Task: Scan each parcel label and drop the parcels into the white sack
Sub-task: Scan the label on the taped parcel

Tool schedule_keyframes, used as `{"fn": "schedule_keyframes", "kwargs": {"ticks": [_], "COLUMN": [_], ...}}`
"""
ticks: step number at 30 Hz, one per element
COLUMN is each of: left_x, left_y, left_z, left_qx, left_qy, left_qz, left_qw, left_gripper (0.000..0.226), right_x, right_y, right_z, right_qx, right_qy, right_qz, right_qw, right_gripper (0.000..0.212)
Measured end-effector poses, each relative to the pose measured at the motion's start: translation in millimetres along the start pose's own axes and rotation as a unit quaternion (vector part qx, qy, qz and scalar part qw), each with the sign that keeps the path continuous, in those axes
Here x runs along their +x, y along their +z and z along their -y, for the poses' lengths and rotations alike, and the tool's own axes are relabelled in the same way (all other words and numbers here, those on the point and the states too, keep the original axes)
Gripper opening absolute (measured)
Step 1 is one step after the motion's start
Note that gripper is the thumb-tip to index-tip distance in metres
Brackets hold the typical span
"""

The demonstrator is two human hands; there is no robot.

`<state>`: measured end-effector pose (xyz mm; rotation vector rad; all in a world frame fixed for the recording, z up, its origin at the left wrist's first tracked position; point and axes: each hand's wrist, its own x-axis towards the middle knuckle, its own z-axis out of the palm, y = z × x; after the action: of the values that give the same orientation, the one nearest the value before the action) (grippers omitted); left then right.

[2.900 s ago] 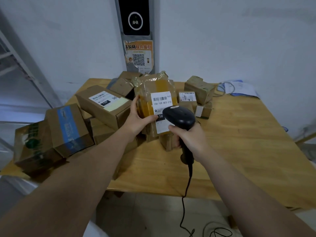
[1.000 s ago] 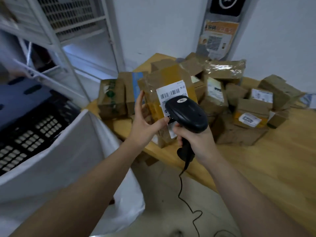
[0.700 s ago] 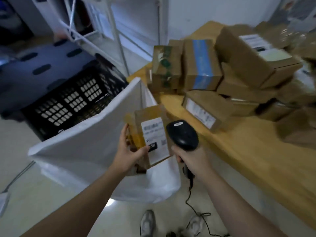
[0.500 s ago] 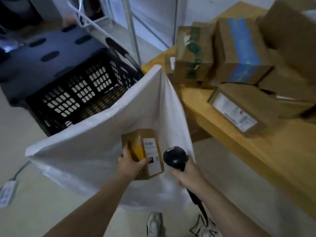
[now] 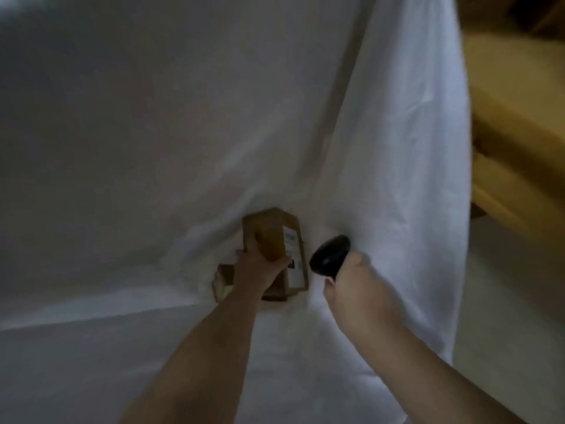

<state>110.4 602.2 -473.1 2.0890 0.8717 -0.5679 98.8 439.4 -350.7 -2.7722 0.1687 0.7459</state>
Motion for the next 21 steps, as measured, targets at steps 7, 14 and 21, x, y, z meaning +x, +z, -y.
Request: {"fn": "schedule_keyframes", "kwargs": {"ticks": [7,14,21], "left_x": [45,34,-72], "left_y": [57,33,-51], "left_z": [-10,-34,-63], "left_qx": [0.135,0.241,0.319], "left_qy": [0.120,0.141,0.194], "left_qz": [-0.046,-0.038,-0.028], "left_qw": [0.982,0.959,0.927], "left_gripper": [0.106,0.090,0.054], "right_x": [14,11,-59], "right_y": [4,-6,-72], "right_z": [-21,-22,-11], "right_qx": [-0.111,-0.081,0.080], "right_qy": [-0.049,-0.047,-0.071], "right_qz": [-0.044,-0.031,-0.008], "right_qw": [0.992,0.995,0.994], "right_gripper": [0.042,0.043,0.047]}}
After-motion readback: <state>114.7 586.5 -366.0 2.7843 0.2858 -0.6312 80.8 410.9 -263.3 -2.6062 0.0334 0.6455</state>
